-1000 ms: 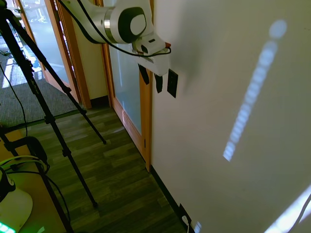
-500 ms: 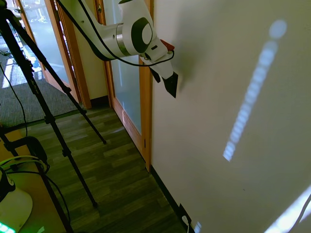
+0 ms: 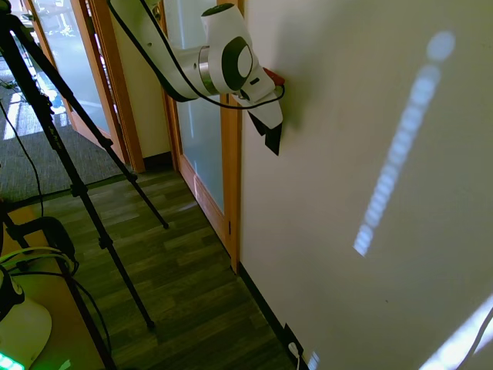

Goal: Turn on the light

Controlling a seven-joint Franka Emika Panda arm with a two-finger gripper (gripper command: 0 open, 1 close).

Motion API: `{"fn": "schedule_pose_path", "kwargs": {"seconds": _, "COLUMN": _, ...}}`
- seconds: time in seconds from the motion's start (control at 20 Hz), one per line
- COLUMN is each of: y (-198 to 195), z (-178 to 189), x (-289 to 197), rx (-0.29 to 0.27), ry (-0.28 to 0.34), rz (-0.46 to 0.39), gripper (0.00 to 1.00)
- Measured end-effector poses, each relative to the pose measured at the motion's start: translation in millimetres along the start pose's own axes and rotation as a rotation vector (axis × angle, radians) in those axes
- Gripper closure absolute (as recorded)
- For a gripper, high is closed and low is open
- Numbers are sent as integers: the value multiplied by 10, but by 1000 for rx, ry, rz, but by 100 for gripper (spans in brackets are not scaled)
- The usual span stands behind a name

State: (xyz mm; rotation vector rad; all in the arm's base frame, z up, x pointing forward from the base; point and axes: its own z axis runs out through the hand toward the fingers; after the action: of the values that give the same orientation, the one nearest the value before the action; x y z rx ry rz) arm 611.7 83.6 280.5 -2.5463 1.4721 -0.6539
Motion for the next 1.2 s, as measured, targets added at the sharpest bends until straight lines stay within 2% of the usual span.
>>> {"fn": "schedule_pose_path", "kwargs": {"seconds": 0.7, "y": 29, "z": -3, "x": 95, "rx": 10, "ry": -23, "rz": 70, "gripper": 100}}
{"fn": "schedule_pose_path", "kwargs": {"seconds": 0.85, "y": 65, "z": -42, "x": 105, "rx": 34, "ry": -23, "rz": 74, "gripper": 100}}
{"fn": "schedule_pose_path", "kwargs": {"seconds": 1.0, "y": 74, "z": -255, "x": 133, "rx": 78, "ry": 0, "rz": 74, "gripper": 100}}
{"fn": "schedule_pose_path", "kwargs": {"seconds": 1.05, "y": 69, "z": -347, "x": 146, "rx": 90, "ry": 13, "rz": 73, "gripper": 0}}
{"fn": "schedule_pose_path", "kwargs": {"seconds": 1.2, "y": 100, "z": -509, "x": 204, "rx": 103, "ry": 28, "rz": 61, "gripper": 0}}
